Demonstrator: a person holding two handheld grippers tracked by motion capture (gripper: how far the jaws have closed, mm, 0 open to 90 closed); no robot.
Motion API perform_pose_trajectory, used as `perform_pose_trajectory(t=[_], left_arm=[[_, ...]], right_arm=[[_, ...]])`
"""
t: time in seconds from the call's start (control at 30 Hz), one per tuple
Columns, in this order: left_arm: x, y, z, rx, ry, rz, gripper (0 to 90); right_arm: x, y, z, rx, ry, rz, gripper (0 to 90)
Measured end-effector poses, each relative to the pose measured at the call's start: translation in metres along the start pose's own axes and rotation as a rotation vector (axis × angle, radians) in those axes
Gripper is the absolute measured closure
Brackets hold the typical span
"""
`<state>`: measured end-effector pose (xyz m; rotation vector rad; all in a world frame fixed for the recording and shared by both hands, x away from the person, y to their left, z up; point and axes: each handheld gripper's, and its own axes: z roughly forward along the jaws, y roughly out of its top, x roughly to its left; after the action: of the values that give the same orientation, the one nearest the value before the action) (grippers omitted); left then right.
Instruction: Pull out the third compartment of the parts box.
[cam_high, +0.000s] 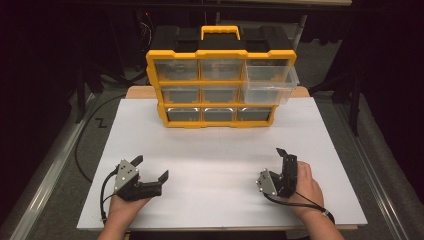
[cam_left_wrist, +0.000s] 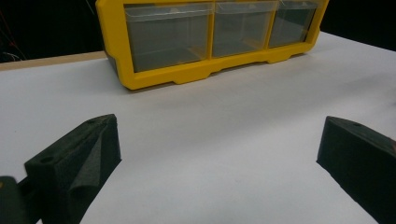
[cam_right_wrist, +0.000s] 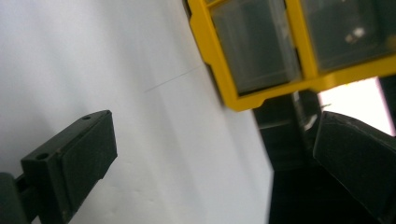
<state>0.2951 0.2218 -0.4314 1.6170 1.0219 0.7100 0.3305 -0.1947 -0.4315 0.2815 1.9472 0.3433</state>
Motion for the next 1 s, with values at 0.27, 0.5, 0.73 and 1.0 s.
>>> perform_pose_trajectory(t=[0.27,0.5,0.73,1.0], left_arm=[[0.002,0.0,0.003,0.011,0.009,0.001,0.5],[0.003,0.0,0.004,0.011,0.011,-0.012,0.6],[0.006,0.0,0.007,0.026,0.011,-0.026,0.6],[0.008,0.001,0.006,0.038,0.009,-0.04,0.5]], right_arm=[[-0.011,-0.015,0.006,-0.02,0.076,0.315,0.9],[-0.023,-0.024,0.002,-0.082,0.149,0.599,1.0],[-0.036,-0.037,-0.01,-0.193,0.219,0.877,1.2],[-0.039,-0.069,-0.017,-0.233,0.25,1.066,1.2]])
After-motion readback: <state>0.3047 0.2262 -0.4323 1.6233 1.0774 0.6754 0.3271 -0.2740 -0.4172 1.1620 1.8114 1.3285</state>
